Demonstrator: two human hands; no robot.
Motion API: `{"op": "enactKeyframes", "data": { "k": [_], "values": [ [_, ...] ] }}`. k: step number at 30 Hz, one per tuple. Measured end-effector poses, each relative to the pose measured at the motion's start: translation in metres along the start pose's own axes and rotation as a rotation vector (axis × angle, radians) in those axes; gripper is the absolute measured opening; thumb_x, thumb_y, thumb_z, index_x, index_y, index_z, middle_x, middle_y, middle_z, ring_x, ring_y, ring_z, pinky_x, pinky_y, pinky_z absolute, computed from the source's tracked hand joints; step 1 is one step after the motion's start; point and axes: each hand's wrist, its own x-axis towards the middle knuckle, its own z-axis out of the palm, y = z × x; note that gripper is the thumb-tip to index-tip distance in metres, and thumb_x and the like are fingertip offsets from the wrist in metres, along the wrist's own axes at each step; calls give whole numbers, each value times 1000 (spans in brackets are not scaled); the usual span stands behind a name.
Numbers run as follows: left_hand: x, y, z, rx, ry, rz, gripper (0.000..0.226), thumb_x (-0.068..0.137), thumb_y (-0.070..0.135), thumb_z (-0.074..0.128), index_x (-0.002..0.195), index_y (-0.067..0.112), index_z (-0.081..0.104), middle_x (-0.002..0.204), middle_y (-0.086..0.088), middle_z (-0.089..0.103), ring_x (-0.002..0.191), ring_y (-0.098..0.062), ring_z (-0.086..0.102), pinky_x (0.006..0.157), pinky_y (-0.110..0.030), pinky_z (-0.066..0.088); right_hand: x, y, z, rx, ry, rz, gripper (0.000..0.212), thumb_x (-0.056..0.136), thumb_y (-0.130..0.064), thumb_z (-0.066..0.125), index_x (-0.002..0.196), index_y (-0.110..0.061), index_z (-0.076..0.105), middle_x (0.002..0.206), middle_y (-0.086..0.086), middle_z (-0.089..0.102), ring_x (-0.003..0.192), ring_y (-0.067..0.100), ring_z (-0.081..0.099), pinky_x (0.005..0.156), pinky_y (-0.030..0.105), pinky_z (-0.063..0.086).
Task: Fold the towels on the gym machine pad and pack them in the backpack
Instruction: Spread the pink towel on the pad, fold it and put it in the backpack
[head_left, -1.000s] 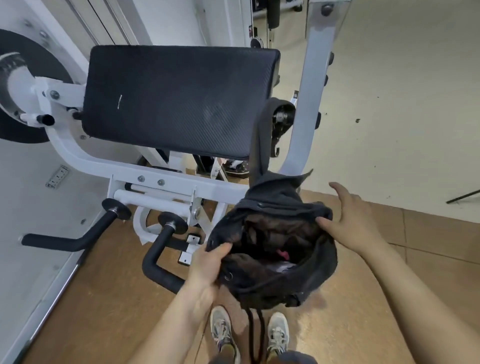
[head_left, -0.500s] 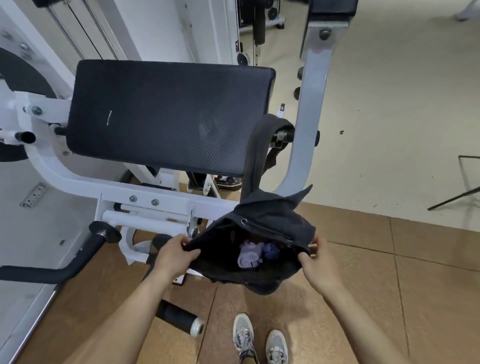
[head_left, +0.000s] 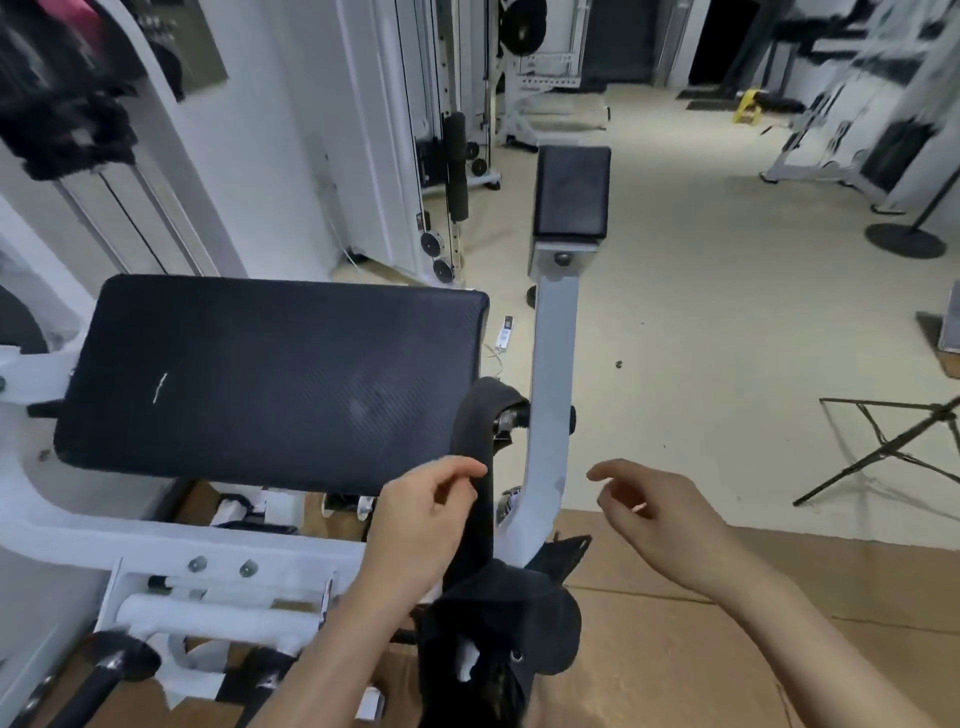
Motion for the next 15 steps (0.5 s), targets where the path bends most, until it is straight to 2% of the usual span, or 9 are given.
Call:
{"op": "enactKeyframes", "data": {
  "k": [2,5,7,11,15],
  "values": [
    [21,36,8,-8,23,85,27,93,10,54,96,28,74,79,19,68,80,-3,66,77,-26,57,14,1,-32,37,68,-70,22,95,-22,54,106,-41,60,80,-15,66,75,3,61,70,17,48],
    [59,95,28,13,47,197,27,95,10,53,97,29,73,77,17,68,76,-1,64,66,-12,49,43,4,-84,117,163,-172,23,94,-22,56,105,-41,63,84,-17,67,79,5,64,70,16,49],
    [89,134,45,69,98,259,26,96,16,52,104,33,71,83,22,67,81,3,61,70,-10,46,67,9,-121,176,188,-249,25,93,-18,58,105,-39,64,88,-20,66,83,5,63,69,13,48],
    [152,208,79,169,288,374,23,97,18,53,108,30,70,91,25,64,89,5,58,76,-14,48,129,14,-202,304,207,-415,31,90,-12,58,103,-40,65,94,-22,63,88,4,61,68,14,47],
    [210,275,107,319,460,404,22,95,17,54,102,29,71,92,24,64,90,4,57,81,-21,48,192,18,-269,402,182,-492,30,90,-16,59,101,-44,63,93,-15,66,81,7,63,63,24,51]
  ]
}}
